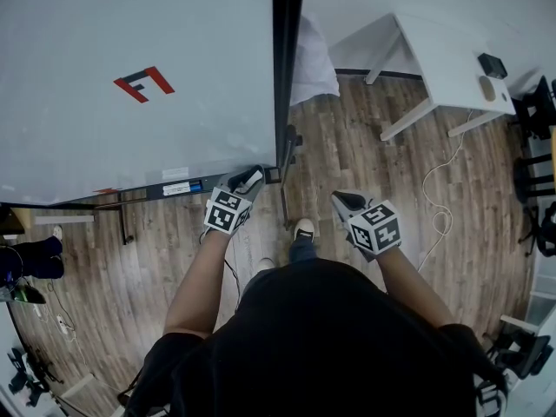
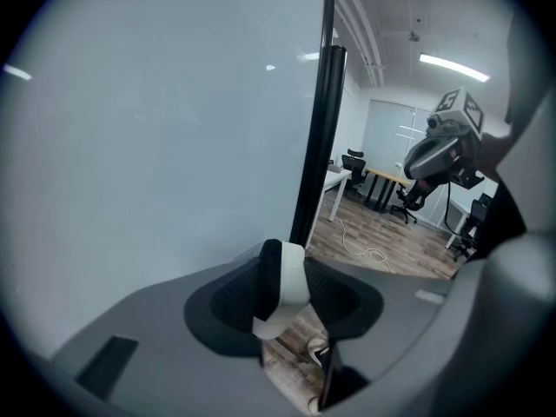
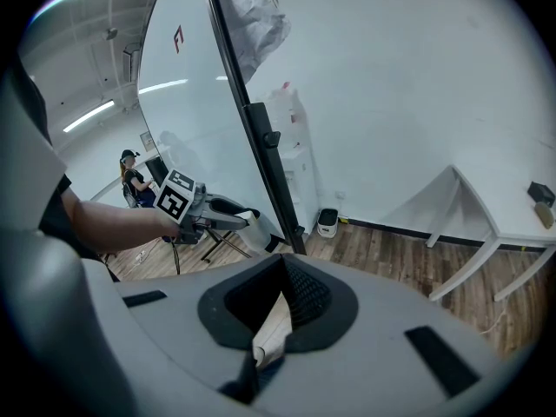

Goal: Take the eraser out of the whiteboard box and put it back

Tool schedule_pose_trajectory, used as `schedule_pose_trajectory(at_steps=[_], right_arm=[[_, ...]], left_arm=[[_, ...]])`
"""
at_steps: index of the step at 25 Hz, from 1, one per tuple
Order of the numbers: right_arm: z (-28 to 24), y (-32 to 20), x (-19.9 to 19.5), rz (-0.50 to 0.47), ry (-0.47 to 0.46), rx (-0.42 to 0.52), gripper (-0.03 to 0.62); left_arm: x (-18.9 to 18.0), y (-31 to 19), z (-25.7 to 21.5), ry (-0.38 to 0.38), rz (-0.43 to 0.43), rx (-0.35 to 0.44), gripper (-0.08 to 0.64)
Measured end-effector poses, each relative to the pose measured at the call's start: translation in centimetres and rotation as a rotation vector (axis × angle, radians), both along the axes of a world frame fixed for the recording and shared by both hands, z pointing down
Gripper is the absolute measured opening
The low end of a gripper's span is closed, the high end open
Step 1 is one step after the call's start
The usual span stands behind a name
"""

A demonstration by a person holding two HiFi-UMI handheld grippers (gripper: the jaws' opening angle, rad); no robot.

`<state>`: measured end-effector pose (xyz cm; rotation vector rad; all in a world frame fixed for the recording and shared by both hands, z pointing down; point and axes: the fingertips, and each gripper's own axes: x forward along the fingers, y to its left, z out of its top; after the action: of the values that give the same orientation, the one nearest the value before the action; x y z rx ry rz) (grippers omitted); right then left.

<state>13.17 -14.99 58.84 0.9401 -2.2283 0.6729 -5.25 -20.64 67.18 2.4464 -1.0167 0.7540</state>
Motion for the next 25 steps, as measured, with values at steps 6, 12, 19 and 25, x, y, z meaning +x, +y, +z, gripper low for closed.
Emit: schedule_pose_trajectory(at_steps=[6,12,19,25], right_arm=[[-0.2,0.3,-0.6,0.001,-0.003,0.002,-0.006],[-0.3,0.8,-1.2,0.006,-0.008,0.006,-0.006],[-0.7,1.7,-2.4,0.001,-0.016,0.008,-0.006],[-1.2,2.6,-3.8,-0.017,-0.019,0.014,-0.006]], left_arm=[[-0.2,0.0,-0.2,-0.007,0.004,0.004,0.176],[-0.9,0.3,-1.0,0.012,-0.013,0.031,0.206],[-2.8,1.8,-1.9,0.026,-0.034,0.036,0.206],[-4.8,3.7,-2.3,0.026,-0.058,0.037,0.206]])
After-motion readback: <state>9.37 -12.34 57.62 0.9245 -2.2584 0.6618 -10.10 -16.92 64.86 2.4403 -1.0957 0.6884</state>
